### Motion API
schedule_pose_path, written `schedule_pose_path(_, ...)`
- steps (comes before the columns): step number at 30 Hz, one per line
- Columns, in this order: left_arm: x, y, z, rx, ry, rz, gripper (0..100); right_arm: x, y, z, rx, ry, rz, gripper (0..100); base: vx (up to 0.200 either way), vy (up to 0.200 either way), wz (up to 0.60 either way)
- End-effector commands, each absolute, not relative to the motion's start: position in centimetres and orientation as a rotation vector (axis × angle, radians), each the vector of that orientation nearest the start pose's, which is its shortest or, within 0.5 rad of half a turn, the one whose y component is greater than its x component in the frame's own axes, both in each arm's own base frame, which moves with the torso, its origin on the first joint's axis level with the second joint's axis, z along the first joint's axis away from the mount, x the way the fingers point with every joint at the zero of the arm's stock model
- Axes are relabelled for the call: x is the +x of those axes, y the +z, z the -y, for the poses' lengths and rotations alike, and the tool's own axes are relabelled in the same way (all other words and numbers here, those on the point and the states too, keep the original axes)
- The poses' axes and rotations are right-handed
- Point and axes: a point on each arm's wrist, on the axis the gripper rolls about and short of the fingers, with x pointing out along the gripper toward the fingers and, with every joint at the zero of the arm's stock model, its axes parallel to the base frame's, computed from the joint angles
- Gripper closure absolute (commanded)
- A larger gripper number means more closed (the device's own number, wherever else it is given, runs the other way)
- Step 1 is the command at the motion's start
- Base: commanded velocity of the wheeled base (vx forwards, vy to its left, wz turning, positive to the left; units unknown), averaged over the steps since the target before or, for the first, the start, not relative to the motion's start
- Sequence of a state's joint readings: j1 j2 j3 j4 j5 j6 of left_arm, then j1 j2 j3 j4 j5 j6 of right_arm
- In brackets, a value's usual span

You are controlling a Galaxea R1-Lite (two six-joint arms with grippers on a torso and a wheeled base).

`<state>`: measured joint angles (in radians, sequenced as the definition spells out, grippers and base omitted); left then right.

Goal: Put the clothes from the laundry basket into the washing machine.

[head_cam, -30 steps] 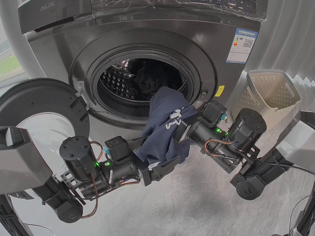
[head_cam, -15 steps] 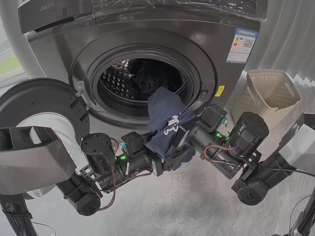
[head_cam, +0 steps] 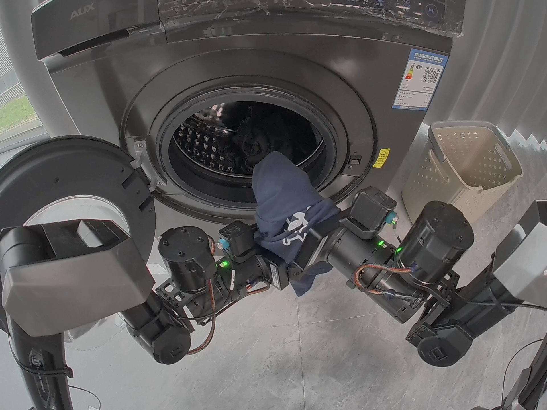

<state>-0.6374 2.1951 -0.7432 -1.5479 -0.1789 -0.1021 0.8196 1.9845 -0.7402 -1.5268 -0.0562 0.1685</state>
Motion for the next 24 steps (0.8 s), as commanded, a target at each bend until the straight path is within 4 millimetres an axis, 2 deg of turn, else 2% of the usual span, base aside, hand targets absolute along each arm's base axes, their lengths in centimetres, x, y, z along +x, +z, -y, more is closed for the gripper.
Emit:
schedule_pose_path(1, 30.0, 8.3, 22.4, -0.115, -0.812, 0.042, 100, 23.6, 16.4, -25.3, 0.287, 0.785, 0.202, 100, 0.000, 0.000, 0.00)
schedule_pose_path(13, 30.4, 11.2, 22.5, -0.177, -0.778, 0.133, 100, 23.9, 16.0, -24.7, 0.287, 0.766, 0.192, 100, 0.000, 0.000, 0.00)
schedule_pose_path(14, 30.0, 12.2, 22.2, -0.187, -0.780, 0.154, 100, 24.0, 16.2, -24.2, 0.293, 0.756, 0.192, 100, 0.000, 0.000, 0.00)
schedule_pose_path(19, 28.6, 14.7, 20.7, -0.200, -0.770, 0.197, 100, 25.4, 15.8, -22.6, 0.295, 0.695, 0.179, 100, 0.000, 0.000, 0.00)
schedule_pose_path(24, 27.7, 15.5, 19.6, -0.208, -0.749, 0.200, 100, 25.7, 15.0, -22.3, 0.282, 0.679, 0.153, 100, 0.000, 0.000, 0.00)
